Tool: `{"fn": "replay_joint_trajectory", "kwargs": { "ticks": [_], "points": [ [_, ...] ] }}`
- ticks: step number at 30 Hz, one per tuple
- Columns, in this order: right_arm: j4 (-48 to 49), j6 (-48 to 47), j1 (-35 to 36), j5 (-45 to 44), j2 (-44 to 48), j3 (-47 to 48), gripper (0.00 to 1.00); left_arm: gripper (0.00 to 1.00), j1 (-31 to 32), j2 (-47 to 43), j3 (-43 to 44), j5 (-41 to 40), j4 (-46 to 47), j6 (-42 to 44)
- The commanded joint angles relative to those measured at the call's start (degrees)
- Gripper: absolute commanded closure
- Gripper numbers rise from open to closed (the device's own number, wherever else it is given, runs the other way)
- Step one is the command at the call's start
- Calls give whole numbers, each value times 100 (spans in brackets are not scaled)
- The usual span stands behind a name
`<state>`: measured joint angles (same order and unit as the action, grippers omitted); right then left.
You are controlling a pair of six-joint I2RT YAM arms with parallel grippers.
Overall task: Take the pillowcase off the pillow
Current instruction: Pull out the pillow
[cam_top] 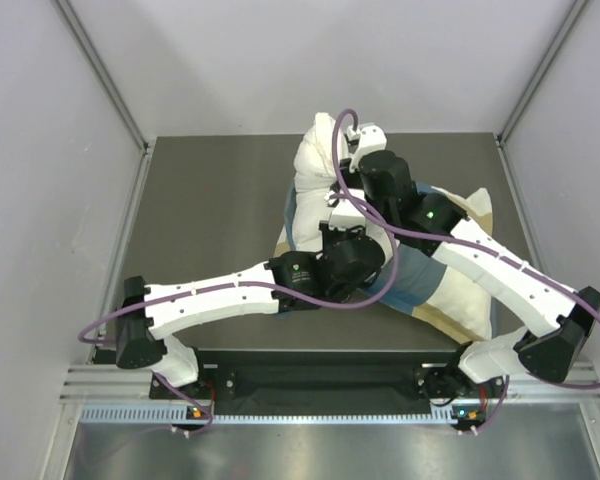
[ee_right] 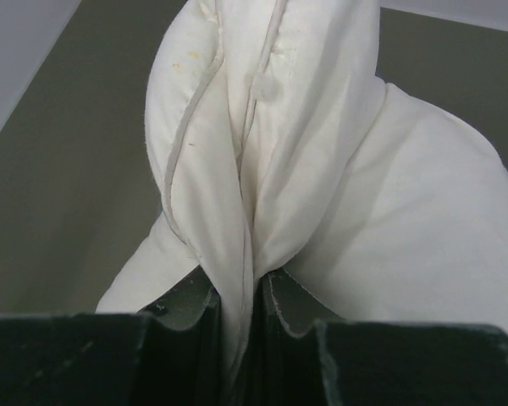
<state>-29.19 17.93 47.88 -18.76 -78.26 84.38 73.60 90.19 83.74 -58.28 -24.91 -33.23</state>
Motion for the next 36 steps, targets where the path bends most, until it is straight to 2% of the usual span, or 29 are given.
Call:
{"fn": "replay_joint_trajectory", "kwargs": {
  "ticks": [1, 3, 4, 6, 7, 9, 10, 11, 13, 17, 22, 27, 36],
  "points": [
    [406, -18, 152, -119, 909, 412, 89, 100, -557, 342, -596, 536, -1008, 229],
    [265, -114, 152, -189, 961, 465, 76, 100, -758, 53, -710, 869, -798, 256],
    [204, -149, 143, -346, 1031, 526, 58, 100, -838, -79, -771, 1002, -666, 326],
    [37, -298, 152, -540, 1154, 571, 40, 100, -1127, -509, -973, 1518, -437, 379],
    [-16, -343, 152, -732, 1329, 597, 28, 100, -1259, -668, -1035, 1730, -158, 423],
    [-147, -457, 152, -918, 1636, 597, 20, 100, -1653, -1071, -1246, 2249, 81, 423],
    [-183, -475, 152, -1093, 1751, 606, 11, 100, -1752, -1187, -1299, 2651, 256, 414],
    [-236, -527, 152, -1155, 1857, 606, 6, 100, -1823, -1345, -1343, 2751, 302, 423],
    [-376, -589, 152, -1305, 2165, 536, 2, 100, -1946, -1443, -1335, 2988, 320, 493],
    [-517, -493, 143, -1349, 2438, 71, 1, 100, -1990, -1723, -1361, 3375, 504, 423],
    [-116, -80, 152, -832, 2421, -878, 2, 100, -2034, -1909, -1387, 3744, 636, 239],
    [448, 307, 152, -523, 2027, -1414, 4, 100, -2052, -2163, -1545, 4307, 951, 10],
    [748, 535, 152, -918, 1226, -1635, 4, 100, -2052, -2559, -1923, 4431, 1093, -139]
  ]
}}
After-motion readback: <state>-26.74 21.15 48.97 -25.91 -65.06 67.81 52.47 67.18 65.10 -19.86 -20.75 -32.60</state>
